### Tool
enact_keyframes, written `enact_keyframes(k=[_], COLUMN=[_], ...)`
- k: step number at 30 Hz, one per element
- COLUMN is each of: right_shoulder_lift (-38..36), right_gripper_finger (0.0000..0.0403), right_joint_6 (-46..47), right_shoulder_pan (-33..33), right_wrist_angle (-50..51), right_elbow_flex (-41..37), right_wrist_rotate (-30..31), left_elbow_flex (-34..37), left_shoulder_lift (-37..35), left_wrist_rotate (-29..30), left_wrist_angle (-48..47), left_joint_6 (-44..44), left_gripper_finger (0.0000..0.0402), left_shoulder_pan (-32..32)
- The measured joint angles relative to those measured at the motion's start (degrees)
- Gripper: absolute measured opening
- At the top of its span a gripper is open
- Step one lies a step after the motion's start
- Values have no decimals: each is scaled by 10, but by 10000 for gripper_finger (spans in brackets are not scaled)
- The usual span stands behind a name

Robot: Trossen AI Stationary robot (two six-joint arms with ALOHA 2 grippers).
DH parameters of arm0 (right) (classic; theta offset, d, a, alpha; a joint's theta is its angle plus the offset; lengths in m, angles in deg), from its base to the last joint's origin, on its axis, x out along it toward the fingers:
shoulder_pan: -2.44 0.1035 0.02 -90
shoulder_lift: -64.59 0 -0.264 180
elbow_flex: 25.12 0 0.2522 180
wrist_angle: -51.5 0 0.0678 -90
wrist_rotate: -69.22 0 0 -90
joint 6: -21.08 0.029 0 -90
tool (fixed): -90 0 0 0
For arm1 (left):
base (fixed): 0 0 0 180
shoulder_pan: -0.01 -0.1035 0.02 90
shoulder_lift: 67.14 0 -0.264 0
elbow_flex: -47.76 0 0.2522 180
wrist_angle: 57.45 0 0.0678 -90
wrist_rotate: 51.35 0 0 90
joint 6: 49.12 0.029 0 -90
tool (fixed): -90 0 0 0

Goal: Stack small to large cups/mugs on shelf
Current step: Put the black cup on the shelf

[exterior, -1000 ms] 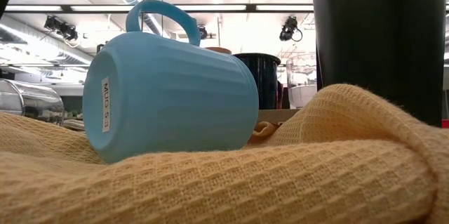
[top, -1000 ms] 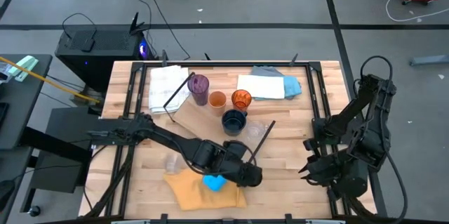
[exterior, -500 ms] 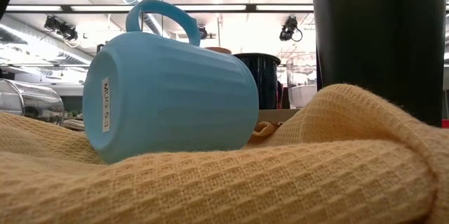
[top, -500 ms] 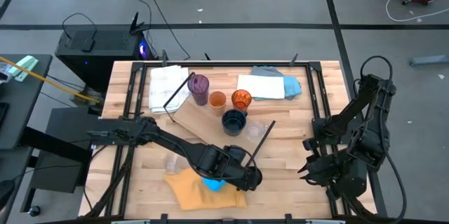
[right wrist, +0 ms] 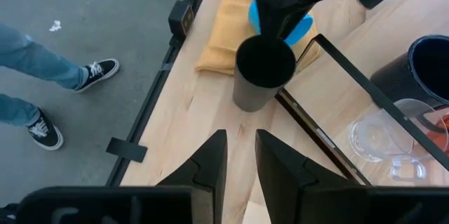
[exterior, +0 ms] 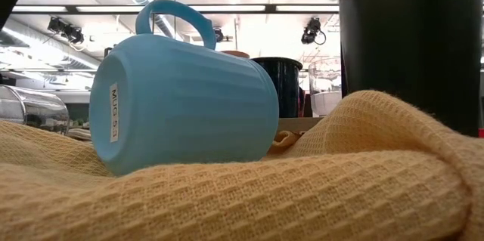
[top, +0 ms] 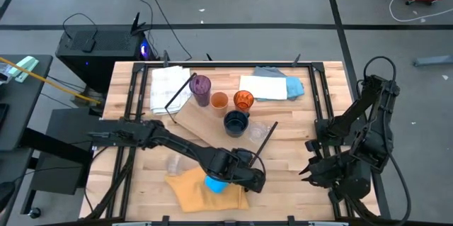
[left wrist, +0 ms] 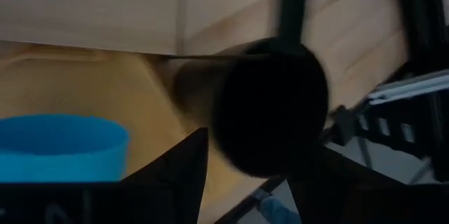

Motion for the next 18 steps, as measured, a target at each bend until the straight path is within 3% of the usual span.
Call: enact_keyframes(k=[10,18], right_shoulder_lift=[0,0], right_gripper_finger=[82,82], right_joint_6=[0,0], right_shoulder_pan=[0,0], right_wrist_angle=[-5,-6], right_elbow_flex=[0,0], right_wrist_rotate=[0,13], left_elbow_flex=[0,0], left_shoulder_lift=[12,13], left_wrist_rotate=[-5,-2], left_wrist_angle=[-14,-16], left_joint_6=[14,25], left_gripper_finger=[182,116], left_shoulder_pan=[-5,-9])
